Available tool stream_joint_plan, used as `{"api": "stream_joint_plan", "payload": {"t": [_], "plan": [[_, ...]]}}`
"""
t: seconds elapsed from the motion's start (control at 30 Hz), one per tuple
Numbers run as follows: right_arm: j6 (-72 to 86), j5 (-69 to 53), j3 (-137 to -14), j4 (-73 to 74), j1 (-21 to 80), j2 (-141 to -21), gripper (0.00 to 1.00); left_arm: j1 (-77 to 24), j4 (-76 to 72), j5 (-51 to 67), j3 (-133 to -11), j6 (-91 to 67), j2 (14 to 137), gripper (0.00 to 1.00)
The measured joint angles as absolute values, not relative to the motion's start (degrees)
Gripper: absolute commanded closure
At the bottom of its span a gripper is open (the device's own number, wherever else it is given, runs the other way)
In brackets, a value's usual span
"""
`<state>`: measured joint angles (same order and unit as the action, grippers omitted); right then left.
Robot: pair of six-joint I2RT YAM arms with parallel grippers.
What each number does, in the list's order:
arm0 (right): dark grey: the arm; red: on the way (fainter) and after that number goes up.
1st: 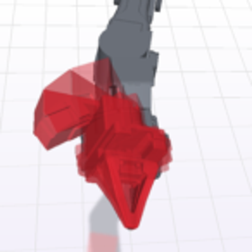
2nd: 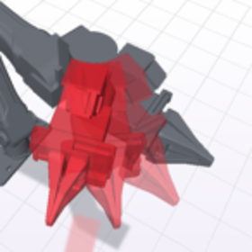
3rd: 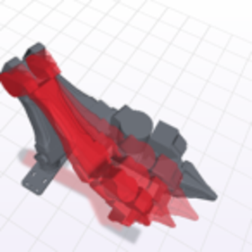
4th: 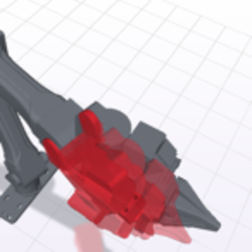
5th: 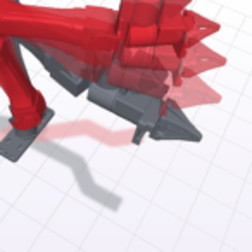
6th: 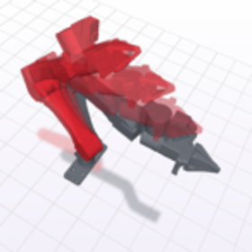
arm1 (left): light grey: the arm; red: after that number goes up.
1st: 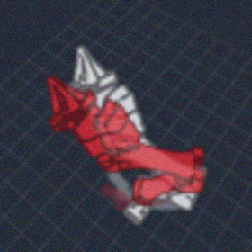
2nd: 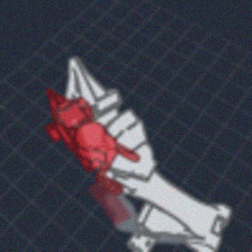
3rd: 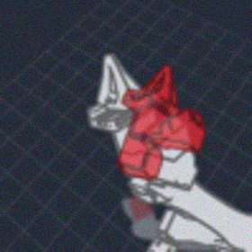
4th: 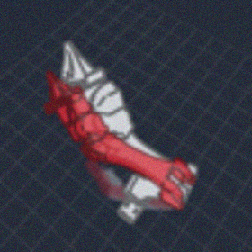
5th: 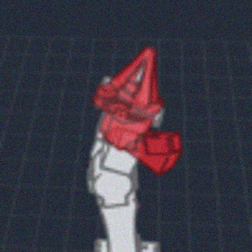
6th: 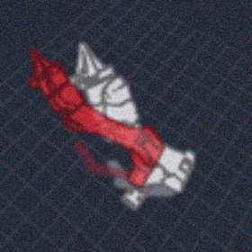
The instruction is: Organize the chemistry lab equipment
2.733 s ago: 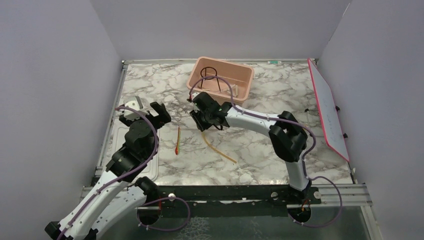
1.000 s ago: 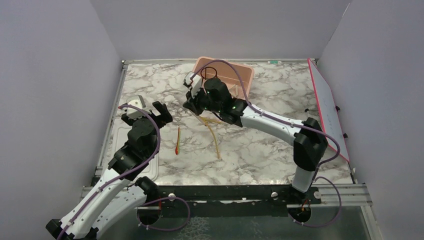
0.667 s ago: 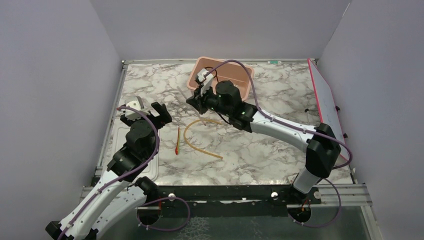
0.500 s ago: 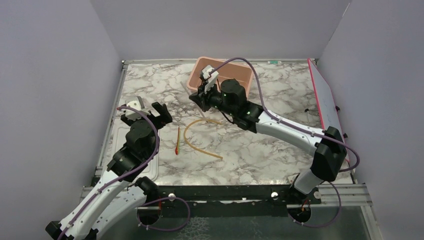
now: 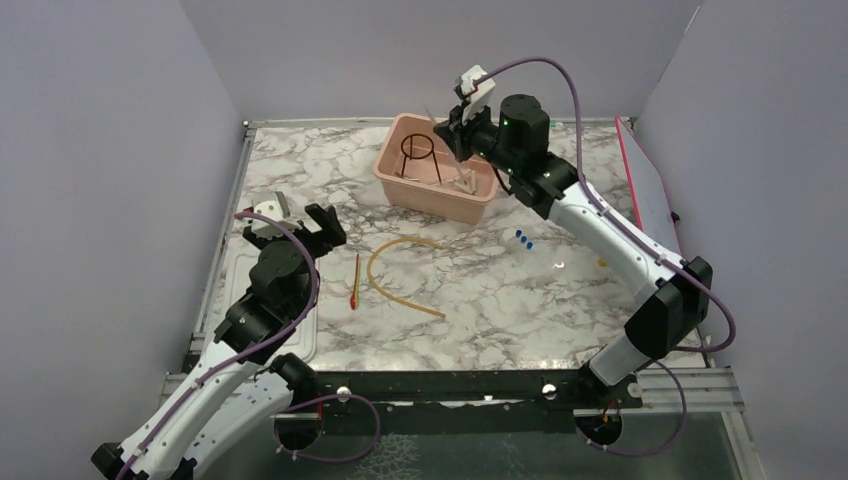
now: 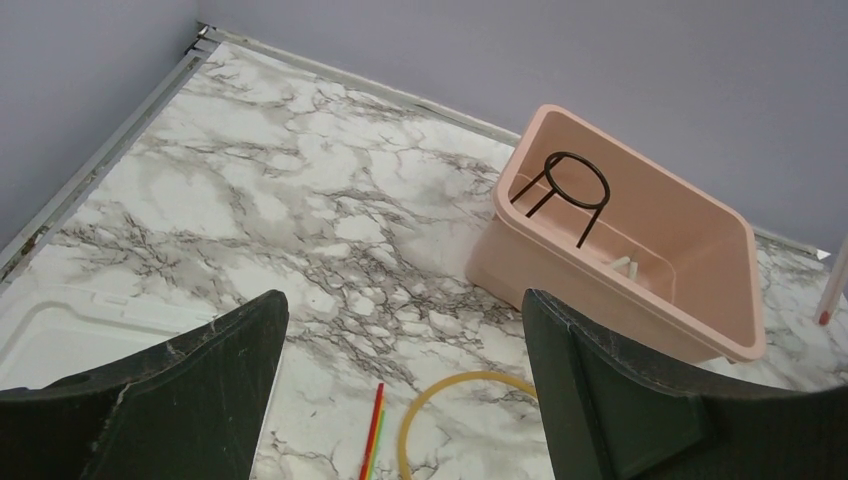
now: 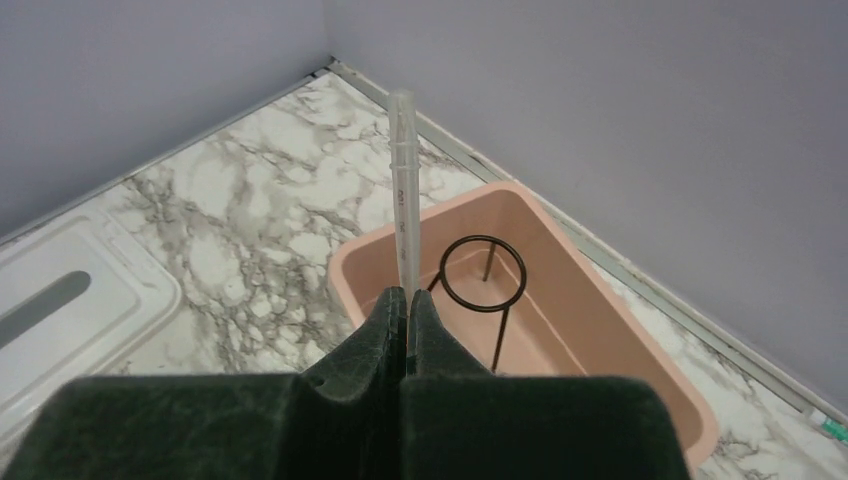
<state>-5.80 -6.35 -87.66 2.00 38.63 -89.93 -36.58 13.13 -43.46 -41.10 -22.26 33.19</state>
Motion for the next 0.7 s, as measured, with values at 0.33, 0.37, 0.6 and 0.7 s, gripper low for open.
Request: {"api": "stream_joint_plan", "payload": {"t": [0.33,0.37,0.6,0.7], "plan": [[-12.3,-17.6,-97.8,9.5,30.0,-104.0,0.99,-36.3,12.8,-42.8,-40.2,-21.3,35.2,0.11],[-12.9,-18.9,-99.1,10.5,29.6,-105.8,0.99,-36.3,12.8,-42.8,-40.1,-21.3,35.3,0.11],[-17.3,-26.0,-106.5,17.0,28.4,-115.9,0.99,-36.0,11.8,-42.4,-39.4,-21.1,36.5,0.11],[-19.1,-27.9,-108.2,19.9,28.4,-118.9,0.97,-35.9,11.6,-41.9,-39.4,-21.0,37.2,0.11]]}}
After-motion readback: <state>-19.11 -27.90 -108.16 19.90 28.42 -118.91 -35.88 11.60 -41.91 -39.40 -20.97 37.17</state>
